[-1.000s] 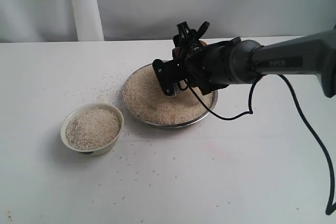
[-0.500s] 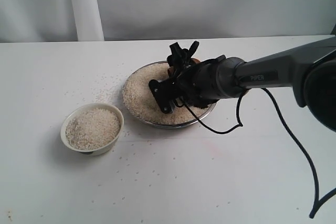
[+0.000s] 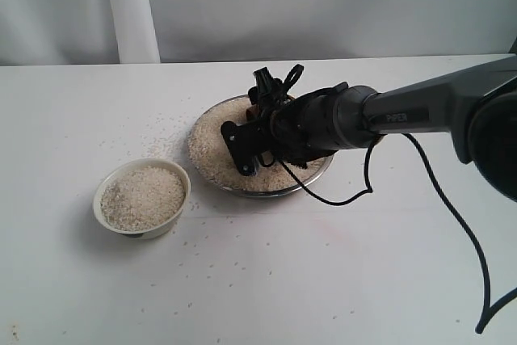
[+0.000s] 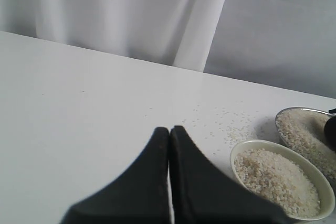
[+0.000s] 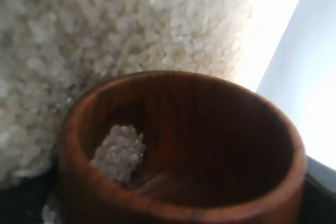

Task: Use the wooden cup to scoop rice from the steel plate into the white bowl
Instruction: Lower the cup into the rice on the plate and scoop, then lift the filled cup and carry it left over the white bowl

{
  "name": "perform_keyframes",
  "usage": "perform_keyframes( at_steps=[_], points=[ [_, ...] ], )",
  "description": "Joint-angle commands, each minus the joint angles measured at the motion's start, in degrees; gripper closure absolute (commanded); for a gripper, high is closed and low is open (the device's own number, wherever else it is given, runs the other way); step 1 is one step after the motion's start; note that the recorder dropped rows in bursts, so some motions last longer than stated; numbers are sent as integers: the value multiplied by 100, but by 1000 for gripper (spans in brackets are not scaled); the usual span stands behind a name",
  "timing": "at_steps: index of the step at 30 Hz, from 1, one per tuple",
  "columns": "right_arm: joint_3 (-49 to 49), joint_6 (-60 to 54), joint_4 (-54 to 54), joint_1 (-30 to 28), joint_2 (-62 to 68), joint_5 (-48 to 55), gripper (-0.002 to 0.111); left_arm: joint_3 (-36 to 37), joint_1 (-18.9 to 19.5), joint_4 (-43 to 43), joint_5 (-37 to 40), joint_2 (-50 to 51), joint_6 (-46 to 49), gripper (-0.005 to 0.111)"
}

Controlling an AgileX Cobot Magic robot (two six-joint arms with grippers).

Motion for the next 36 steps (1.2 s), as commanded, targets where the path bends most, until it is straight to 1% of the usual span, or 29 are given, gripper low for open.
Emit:
perform_keyframes(
  at_steps=[1,5,20,28,36],
  points=[
    [34,132,164,9,53,-567,108,11,-26,-11,-17,1,-14,107],
    [34,239,200,9,53,-858,108,11,-26,-11,-17,1,-14,107],
    [34,646,344,9,53,-1377,108,11,-26,-11,-17,1,-14,107],
    [34,1176,344,-3,53,-1473,108,11,-26,-11,-17,1,-14,107],
    [34,1622,344,-3,53,-1951,108,11,-26,-11,-17,1,-14,107]
  ],
)
